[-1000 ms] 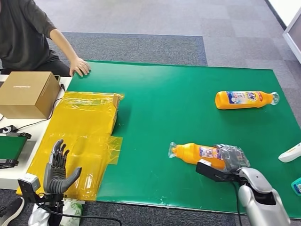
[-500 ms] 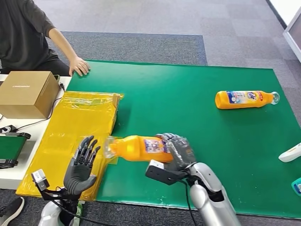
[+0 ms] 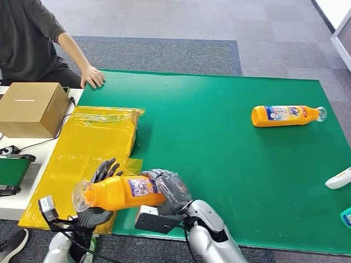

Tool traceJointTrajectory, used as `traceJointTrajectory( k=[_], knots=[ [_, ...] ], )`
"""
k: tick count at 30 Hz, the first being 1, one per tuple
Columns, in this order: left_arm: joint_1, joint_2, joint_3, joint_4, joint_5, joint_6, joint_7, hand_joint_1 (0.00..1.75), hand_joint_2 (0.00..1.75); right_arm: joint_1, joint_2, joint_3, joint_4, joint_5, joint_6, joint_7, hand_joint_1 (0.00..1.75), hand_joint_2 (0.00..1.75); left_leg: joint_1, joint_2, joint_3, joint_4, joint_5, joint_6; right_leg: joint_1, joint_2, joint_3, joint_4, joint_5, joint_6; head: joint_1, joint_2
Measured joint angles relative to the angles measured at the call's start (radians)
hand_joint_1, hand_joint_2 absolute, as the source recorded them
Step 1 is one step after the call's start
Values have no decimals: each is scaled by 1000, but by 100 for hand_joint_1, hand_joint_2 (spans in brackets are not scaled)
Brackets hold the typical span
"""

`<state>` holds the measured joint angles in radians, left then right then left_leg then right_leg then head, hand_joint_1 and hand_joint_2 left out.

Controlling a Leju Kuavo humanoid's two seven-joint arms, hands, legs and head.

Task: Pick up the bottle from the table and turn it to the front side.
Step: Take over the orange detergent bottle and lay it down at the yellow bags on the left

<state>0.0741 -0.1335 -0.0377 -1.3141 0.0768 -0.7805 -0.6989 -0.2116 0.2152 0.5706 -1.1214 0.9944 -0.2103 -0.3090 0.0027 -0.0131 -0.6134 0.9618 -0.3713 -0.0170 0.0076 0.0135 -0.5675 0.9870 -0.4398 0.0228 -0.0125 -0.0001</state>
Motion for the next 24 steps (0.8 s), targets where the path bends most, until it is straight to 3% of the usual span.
traceJointTrajectory(
  k=[9, 24],
  knots=[
    [9, 30, -23, 2, -32, -1, -5, 0, 175, -25, 13, 70, 95, -40, 1, -6, 175, 175, 0, 0, 0, 0, 0, 0, 0, 0, 0, 0, 0, 0, 0, 0],
    [30, 145, -172, 3, -59, 33, -5, 0, 175, -91, 28, 144, 250, -14, 7, 42, 175, 175, 0, 0, 0, 0, 0, -1, 0, 0, 0, 0, 0, -1, 0, 0]
  ],
)
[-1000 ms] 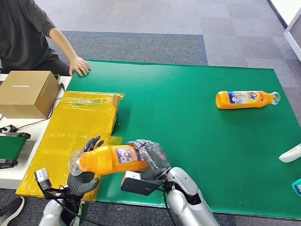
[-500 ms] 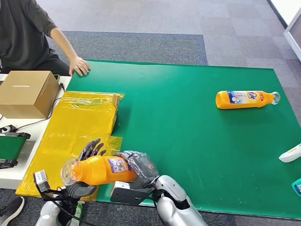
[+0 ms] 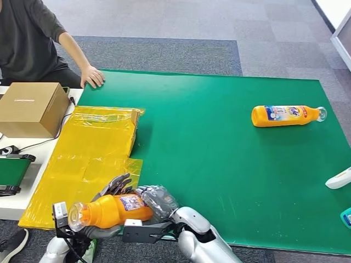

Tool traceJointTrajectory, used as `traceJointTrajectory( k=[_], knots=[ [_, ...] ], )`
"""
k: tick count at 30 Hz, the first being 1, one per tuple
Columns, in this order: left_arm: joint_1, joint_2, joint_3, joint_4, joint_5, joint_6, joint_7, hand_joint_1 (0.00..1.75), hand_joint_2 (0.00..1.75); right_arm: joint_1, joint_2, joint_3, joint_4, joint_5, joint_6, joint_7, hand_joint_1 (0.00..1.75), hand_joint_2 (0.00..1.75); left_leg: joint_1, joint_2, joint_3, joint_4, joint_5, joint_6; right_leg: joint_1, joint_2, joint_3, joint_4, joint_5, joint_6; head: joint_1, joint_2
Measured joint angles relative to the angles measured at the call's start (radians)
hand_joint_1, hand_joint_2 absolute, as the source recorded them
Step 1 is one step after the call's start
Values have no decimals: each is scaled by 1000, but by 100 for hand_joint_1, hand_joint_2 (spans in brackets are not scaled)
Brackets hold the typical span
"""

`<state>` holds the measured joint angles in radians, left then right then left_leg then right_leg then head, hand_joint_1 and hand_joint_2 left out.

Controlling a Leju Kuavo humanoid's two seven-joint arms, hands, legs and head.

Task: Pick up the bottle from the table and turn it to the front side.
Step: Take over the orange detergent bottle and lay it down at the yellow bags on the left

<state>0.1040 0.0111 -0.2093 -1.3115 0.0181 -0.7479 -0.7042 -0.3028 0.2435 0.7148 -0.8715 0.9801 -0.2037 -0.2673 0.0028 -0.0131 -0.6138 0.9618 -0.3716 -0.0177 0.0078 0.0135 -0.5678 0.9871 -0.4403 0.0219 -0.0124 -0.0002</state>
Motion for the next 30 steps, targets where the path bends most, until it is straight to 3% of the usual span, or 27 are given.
traceJointTrajectory(
  k=[2, 3, 5, 7, 9, 13, 23, 26, 30],
  knots=[
    [0, 7, -10, -1, 0, 9, 0, 10, 175, -9, 4, 4, 18, 1, 2, -1, 175, 175, 0, 0, 0, 0, 0, 0, 0, 0, 0, 0, 0, 0, 0, 0],
    [0, 10, -14, -2, 0, 13, 0, 29, 175, -12, 5, 6, 25, 2, 3, -1, 173, 175, 0, 0, 0, 0, 0, 0, 0, 0, 0, 0, 0, 0, 0, 0],
    [1, 14, -19, -9, 0, 23, 0, 83, 175, -19, 8, 9, 38, 3, 1, -1, 108, 175, 0, 0, 0, 0, 0, 0, 0, 0, 0, 0, 0, 0, 0, 0],
    [2, 18, -25, -20, -5, 47, 0, 128, 175, -28, 11, 11, 50, 3, -3, 0, 31, 175, 0, 0, 0, 0, 0, 0, 0, 0, 0, 0, 0, 0, 0, 0],
    [3, 19, -31, -34, -12, 84, 0, 152, 175, -35, 13, 12, 60, 3, -11, 4, 11, 175, 0, 0, 0, 0, 0, 0, 0, 0, 0, 0, 0, 0, 0, 0],
    [4, 20, -39, -57, -40, 167, 0, 175, 175, -40, 14, 12, 68, 8, -22, 14, 0, 175, 0, 0, 0, 0, 0, 0, 0, 0, 0, 0, 0, -1, 0, 0],
    [17, 14, -70, -133, -184, 518, -5, 171, 175, -25, 11, -13, 47, 36, -40, 50, 0, 175, 0, 0, 1, 0, 0, 0, 0, 0, 0, 0, 0, -1, 0, 0],
    [25, -7, -54, -171, -289, 660, -4, 168, 175, -2, 5, -41, 12, 54, -43, 72, 0, 175, 0, 0, 1, 0, 0, 0, 0, 0, 0, 0, 0, -1, 0, 0],
    [41, -75, 36, -250, -509, 836, 10, 160, 175, 61, -10, -101, -65, 90, -37, 109, 0, 175, 0, 0, 0, 0, 0, 0, 0, 0, -1, 0, 0, -1, 0, 0]
  ],
)
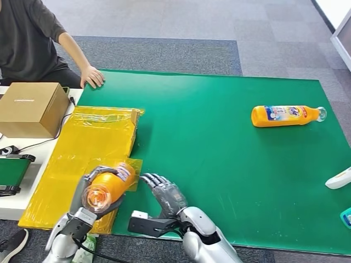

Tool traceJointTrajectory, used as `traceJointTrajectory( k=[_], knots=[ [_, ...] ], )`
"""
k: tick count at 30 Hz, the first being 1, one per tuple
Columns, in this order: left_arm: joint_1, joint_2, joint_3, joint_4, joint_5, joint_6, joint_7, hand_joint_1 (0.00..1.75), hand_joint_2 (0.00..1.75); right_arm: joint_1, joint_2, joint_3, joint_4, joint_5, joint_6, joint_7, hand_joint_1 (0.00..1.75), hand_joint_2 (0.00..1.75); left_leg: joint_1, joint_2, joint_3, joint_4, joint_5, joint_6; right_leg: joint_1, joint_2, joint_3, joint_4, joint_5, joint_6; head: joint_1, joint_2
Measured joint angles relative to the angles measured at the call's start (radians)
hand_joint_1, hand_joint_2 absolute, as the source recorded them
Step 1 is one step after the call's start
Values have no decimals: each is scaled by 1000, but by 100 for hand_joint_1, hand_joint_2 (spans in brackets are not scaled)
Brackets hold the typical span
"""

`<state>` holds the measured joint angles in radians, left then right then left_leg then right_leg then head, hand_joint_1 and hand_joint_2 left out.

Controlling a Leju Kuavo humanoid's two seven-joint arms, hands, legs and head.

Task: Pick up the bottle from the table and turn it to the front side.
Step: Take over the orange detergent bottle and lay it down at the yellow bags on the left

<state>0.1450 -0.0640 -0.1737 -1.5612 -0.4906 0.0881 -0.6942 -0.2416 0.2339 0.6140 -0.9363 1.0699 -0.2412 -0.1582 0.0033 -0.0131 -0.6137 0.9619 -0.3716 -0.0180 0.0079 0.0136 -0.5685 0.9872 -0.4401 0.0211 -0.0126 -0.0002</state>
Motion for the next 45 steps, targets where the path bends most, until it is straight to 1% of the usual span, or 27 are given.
traceJointTrajectory(
  k=[4, 5, 7, 9, 11, 13, 15, 16, 20, 22, 23, 25, 26, 27, 30, 33, 37, 45],
  knots=[
    [9, -76, 114, -84, -227, 119, 58, 147, 175, 78, -12, -83, -109, 35, 18, 13, 0, 175, 0, 0, -1, 0, -1, 0, 0, 0, -1, 0, 0, 0, 0, 0],
    [9, -90, 139, -100, -285, 148, 82, 143, 175, 94, -14, -107, -138, 40, 23, 14, 0, 175, 0, 0, -1, 0, -1, 0, 0, 0, -1, 0, 0, 0, 0, 0],
    [9, -107, 172, -115, -422, 194, 161, 138, 175, 124, -16, -148, -186, 46, 32, 13, 0, 175, 0, 0, -1, 0, -1, 0, 0, 0, -1, 0, 0, 0, 0, 0],
    [10, -110, 191, -117, -583, 218, 269, 137, 175, 153, -17, -187, -226, 47, 42, 9, 0, 175, 0, 0, -1, 0, -1, -1, 0, 0, -1, 0, 0, 0, 0, 0],
    [6, -107, 202, -107, -726, 208, 385, 136, 175, 178, -17, -223, -260, 44, 56, -1, 0, 175, 0, 0, -1, 0, -1, -1, 0, 0, -1, 0, 0, 0, 0, 0],
    [-6, -100, 209, -77, -820, 182, 481, 135, 175, 199, -17, -254, -284, 34, 73, -14, 0, 175, 0, 0, -1, 0, -1, -1, 0, 0, -1, 0, 0, 0, 0, 0],
    [-23, -90, 216, -37, -861, 168, 525, 130, 175, 216, -17, -279, -299, 23, 85, -26, 0, 175, 0, 0, -1, 0, -1, -1, 0, 0, -1, 0, 0, 0, 0, 0],
    [-34, -83, 219, -15, -873, 162, 535, 123, 175, 222, -17, -288, -303, 18, 90, -32, 0, 175, 0, 0, -1, 0, -1, -1, 0, 0, -1, 0, 0, 0, 0, 0],
    [-86, -54, 224, 83, -905, 145, 546, 87, 175, 230, -15, -309, -304, -10, 103, -58, 0, 175, 0, 0, -1, 0, -1, -1, 0, 0, -1, 0, 0, 0, 0, 0],
    [-114, -41, 224, 135, -916, 148, 542, 77, 175, 231, -15, -315, -298, -20, 107, -69, 0, 175, 0, 0, -1, 0, -1, -1, 0, 0, -1, 0, 0, 0, 0, 0],
    [-129, -35, 223, 161, -921, 152, 537, 63, 175, 230, -14, -317, -294, -26, 108, -74, 0, 175, 0, 0, -1, 0, -1, -1, 0, 0, -1, 0, 0, 0, 0, 0],
    [-160, -24, 221, 209, -923, 162, 522, 25, 175, 230, -14, -320, -284, -36, 110, -84, 0, 175, 0, 0, -1, 0, -1, -2, 0, 0, -1, 0, 0, 0, 0, 0],
    [-175, -18, 218, 232, -923, 167, 513, 9, 175, 229, -13, -321, -278, -41, 111, -89, 0, 175, 0, 0, -1, 0, 0, -2, 0, 0, 0, 1, 0, 0, 0, 0],
    [-189, -13, 214, 254, -920, 170, 504, 0, 175, 228, -12, -322, -272, -44, 111, -92, 0, 175, 0, 0, 0, 0, 0, -2, 0, 0, 0, 1, 0, 0, 0, 0],
    [-225, -1, 195, 314, -903, 181, 478, 0, 175, 225, -12, -323, -250, -54, 110, -99, 0, 175, 0, 0, 0, 0, 0, -2, 0, 0, 0, 1, 0, 0, 0, 0],
    [-242, 2, 172, 345, -879, 188, 458, 0, 175, 222, -11, -323, -234, -61, 108, -102, 0, 175, 0, 0, -1, 0, 0, -2, 0, 0, -1, 1, 0, -1, 0, 0],
    [-245, 3, 147, 352, -847, 188, 441, 0, 175, 221, -11, -323, -220, -67, 106, -102, 0, 175, 0, 0, -1, 0, 0, -2, 0, 0, -1, 1, 0, 0, 0, 0],
    [-245, 4, 125, 353, -823, 187, 426, 0, 175, 219, -11, -323, -206, -69, 106, -102, 0, 175, 0, 0, -1, 0, 0, -2, 0, 0, -1, 1, 0, -1, 0, 0]
  ],
)
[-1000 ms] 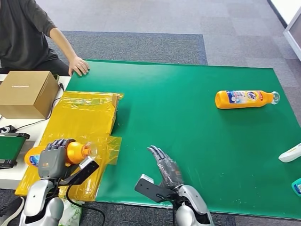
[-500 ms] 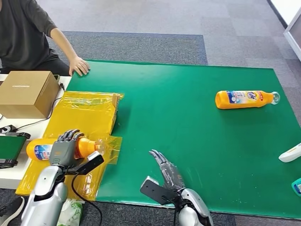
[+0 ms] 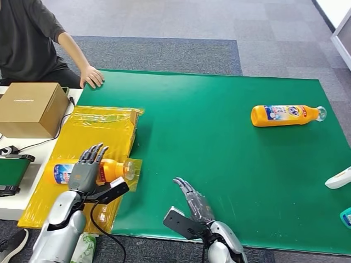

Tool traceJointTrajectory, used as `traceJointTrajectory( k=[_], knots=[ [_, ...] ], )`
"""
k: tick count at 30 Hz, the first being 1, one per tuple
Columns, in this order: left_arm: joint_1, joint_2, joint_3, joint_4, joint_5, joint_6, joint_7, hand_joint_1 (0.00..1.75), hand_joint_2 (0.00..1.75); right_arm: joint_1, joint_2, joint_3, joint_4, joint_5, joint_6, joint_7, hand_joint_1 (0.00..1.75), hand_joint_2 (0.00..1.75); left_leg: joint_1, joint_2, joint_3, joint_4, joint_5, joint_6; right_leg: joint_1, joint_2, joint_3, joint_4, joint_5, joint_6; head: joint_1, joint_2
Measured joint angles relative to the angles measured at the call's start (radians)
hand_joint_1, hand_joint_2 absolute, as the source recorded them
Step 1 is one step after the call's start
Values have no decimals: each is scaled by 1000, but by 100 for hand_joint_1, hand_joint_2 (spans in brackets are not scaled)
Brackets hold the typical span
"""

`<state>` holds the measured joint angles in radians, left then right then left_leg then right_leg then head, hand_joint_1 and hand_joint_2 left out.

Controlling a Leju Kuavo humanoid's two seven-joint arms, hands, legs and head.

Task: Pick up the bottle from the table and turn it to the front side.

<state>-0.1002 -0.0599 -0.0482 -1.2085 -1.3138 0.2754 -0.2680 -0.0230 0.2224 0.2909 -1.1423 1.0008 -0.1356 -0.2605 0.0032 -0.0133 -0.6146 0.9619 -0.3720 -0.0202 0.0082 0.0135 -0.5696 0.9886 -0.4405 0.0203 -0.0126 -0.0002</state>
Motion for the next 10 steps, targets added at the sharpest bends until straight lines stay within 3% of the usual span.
traceJointTrajectory(
  k=[10],
  knots=[
    [77, 0, -4, -130, 274, -28, -171, 0, 175, -1, 0, 0, 9, -20, -11, 3, 0, 175, 0, 0, 0, 0, 0, 0, 0, 0, 0, 0, 0, 0, 0, 0]
  ],
)
